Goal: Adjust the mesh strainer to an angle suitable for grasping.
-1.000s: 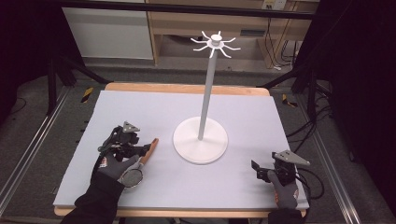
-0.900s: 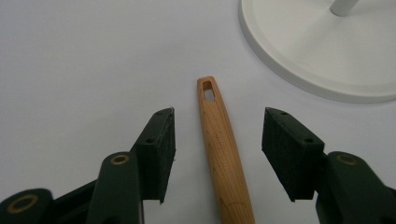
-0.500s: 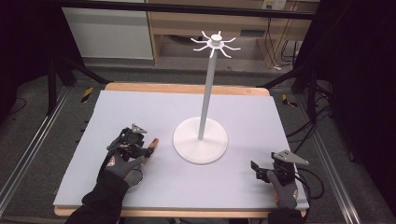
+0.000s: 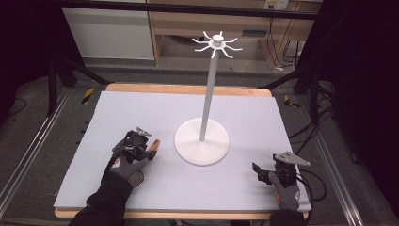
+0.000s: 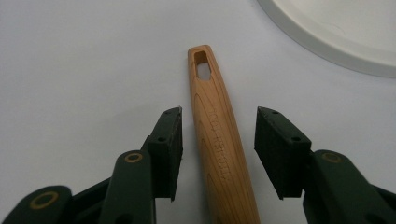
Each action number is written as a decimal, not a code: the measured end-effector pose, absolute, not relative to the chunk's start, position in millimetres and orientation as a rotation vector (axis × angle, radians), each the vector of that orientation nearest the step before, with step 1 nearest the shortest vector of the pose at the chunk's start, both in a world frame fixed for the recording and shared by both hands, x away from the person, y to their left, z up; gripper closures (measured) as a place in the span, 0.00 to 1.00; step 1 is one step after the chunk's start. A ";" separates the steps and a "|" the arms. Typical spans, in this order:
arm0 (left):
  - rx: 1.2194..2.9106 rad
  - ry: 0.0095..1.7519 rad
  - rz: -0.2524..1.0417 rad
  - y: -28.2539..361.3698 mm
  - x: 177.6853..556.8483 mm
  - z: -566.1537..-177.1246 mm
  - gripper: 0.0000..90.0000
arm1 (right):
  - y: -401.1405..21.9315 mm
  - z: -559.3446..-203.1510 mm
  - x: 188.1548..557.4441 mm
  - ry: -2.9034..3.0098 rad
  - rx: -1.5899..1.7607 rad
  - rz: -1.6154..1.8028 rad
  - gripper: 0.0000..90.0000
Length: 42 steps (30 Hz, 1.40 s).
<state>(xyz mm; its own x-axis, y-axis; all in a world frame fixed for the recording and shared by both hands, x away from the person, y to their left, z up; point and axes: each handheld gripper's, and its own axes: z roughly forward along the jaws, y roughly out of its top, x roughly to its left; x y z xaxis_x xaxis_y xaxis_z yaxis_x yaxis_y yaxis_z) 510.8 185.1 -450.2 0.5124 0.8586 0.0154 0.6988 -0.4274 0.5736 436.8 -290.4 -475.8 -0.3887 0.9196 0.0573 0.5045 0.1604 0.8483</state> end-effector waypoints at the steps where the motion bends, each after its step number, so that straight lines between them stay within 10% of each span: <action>1: 2.254 1.274 0.421 185.1 511.2 -451.2 0.57 | -290.4 -475.9 436.9 1.964 1.346 1.142 0.07; 42: 2.233 1.361 0.373 188.8 517.6 -453.8 0.78 | -290.5 -477.4 437.8 1.970 1.353 1.133 0.07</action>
